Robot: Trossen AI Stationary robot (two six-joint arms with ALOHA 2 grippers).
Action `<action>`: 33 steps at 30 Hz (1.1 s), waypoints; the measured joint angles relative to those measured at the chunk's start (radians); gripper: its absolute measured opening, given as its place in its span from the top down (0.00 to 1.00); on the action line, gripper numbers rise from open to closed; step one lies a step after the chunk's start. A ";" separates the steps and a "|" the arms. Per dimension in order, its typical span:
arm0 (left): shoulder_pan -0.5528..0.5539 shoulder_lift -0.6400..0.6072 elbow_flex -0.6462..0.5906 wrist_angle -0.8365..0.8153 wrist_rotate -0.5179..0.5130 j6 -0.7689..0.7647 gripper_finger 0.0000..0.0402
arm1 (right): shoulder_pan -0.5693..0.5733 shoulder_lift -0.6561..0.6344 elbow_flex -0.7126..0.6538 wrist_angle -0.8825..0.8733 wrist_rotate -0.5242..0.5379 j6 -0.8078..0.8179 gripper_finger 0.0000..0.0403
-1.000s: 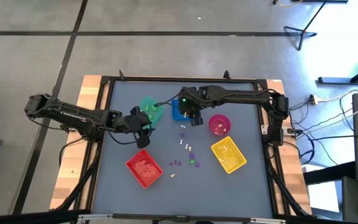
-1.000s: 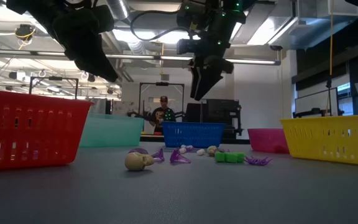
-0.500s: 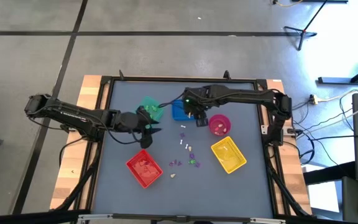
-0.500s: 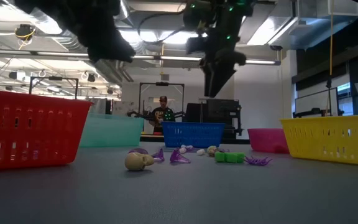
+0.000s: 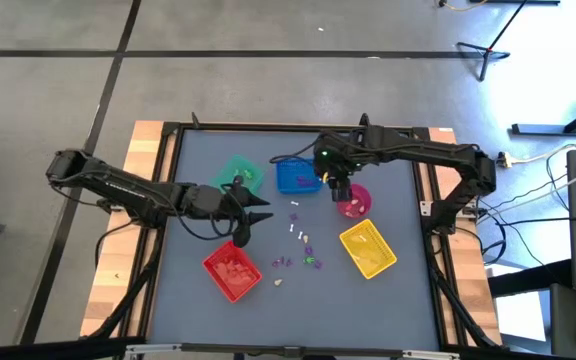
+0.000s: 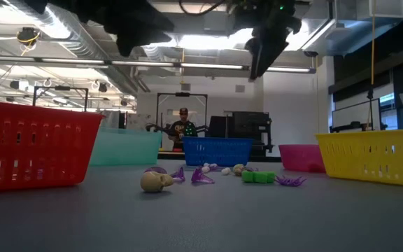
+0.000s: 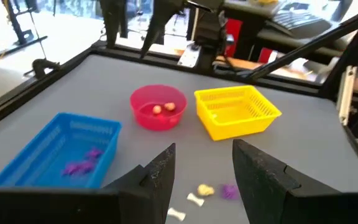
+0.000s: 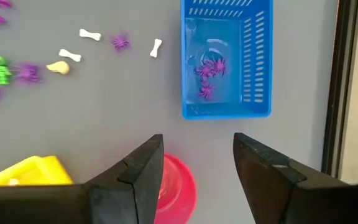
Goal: Sort Halloween decoration
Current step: Put the white bone toy into the yellow bin
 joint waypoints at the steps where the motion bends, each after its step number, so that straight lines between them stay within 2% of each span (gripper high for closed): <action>1: -0.006 0.013 0.000 0.021 0.000 0.000 0.64 | 0.000 -0.009 0.000 -0.008 -0.002 0.010 0.52; 9: -0.049 0.108 0.000 0.148 -0.004 -0.001 0.64 | 0.020 -0.029 0.000 -0.030 -0.002 0.053 0.52; 15: -0.063 0.134 0.000 0.160 -0.012 -0.001 0.64 | 0.101 -0.027 -0.040 0.032 -0.010 0.049 0.52; 25: -0.064 0.135 0.000 0.160 -0.013 -0.003 0.64 | 0.187 -0.027 -0.154 0.272 -0.011 -0.078 0.52; 33: -0.064 0.135 0.000 0.156 -0.013 -0.003 0.64 | 0.190 -0.027 -0.291 0.501 -0.011 -0.056 0.52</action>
